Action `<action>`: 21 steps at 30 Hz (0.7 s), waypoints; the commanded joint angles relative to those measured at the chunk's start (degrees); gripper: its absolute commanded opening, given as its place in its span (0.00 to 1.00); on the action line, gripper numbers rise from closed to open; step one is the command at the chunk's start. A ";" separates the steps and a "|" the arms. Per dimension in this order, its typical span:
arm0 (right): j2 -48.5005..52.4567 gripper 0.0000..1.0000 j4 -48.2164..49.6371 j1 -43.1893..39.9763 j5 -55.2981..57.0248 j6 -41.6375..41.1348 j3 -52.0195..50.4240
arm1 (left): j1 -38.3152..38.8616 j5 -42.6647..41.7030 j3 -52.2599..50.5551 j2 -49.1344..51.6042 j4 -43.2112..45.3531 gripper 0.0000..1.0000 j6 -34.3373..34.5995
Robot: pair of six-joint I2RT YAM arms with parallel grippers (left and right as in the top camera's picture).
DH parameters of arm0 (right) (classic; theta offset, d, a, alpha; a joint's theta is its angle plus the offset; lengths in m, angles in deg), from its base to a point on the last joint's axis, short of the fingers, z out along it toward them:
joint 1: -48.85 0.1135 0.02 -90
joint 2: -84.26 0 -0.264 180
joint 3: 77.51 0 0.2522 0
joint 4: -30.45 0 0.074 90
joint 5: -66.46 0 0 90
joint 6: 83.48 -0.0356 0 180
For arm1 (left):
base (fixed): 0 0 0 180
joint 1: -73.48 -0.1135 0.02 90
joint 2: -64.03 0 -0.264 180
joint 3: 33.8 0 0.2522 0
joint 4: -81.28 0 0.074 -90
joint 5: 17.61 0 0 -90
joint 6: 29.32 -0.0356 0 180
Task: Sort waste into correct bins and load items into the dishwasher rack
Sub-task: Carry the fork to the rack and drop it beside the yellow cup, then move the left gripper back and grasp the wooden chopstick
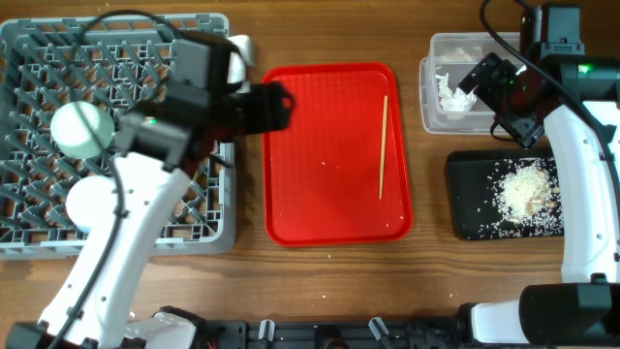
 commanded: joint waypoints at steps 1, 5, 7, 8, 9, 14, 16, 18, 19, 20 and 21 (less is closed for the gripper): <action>-1.31 1.00 -0.02 -0.13 1.16 -0.85 1.14 | 7.85 -2.91 0.04 5.70 6.14 0.79 7.32; -1.31 1.00 -0.02 -0.13 1.16 -0.85 1.11 | 16.72 4.04 0.04 15.96 13.55 0.77 8.00; -1.31 1.00 -0.02 -0.13 1.16 -0.85 1.11 | 21.14 7.80 0.04 22.45 18.12 0.75 7.98; -1.31 1.00 -0.02 -0.13 1.16 -0.85 1.14 | 23.45 11.34 0.04 25.92 20.20 0.75 7.98; -1.31 1.00 -0.02 -0.13 1.16 -0.83 1.14 | 25.38 15.10 0.04 28.63 21.44 0.75 7.98; -1.31 1.00 -0.02 -0.13 1.16 -0.83 1.14 | 33.14 34.69 0.04 38.60 25.40 0.75 7.98; -1.31 1.00 -0.02 -0.13 1.16 -0.83 1.14 | 34.47 37.66 0.04 40.24 25.75 0.71 8.00; -1.31 0.99 -0.02 -0.13 1.16 -0.83 1.11 | 34.53 38.10 0.04 40.70 25.97 0.65 8.00; -1.31 1.00 -0.02 -0.13 1.16 -0.83 1.14 | 34.49 38.10 0.04 40.92 26.16 0.61 8.00; -1.31 1.00 -0.02 -0.13 1.16 -0.85 1.14 | 34.36 38.14 0.04 41.24 26.43 0.54 7.98; -1.31 1.00 -0.02 -0.13 1.16 -0.87 1.14 | 34.32 38.27 0.04 41.57 26.51 0.53 8.00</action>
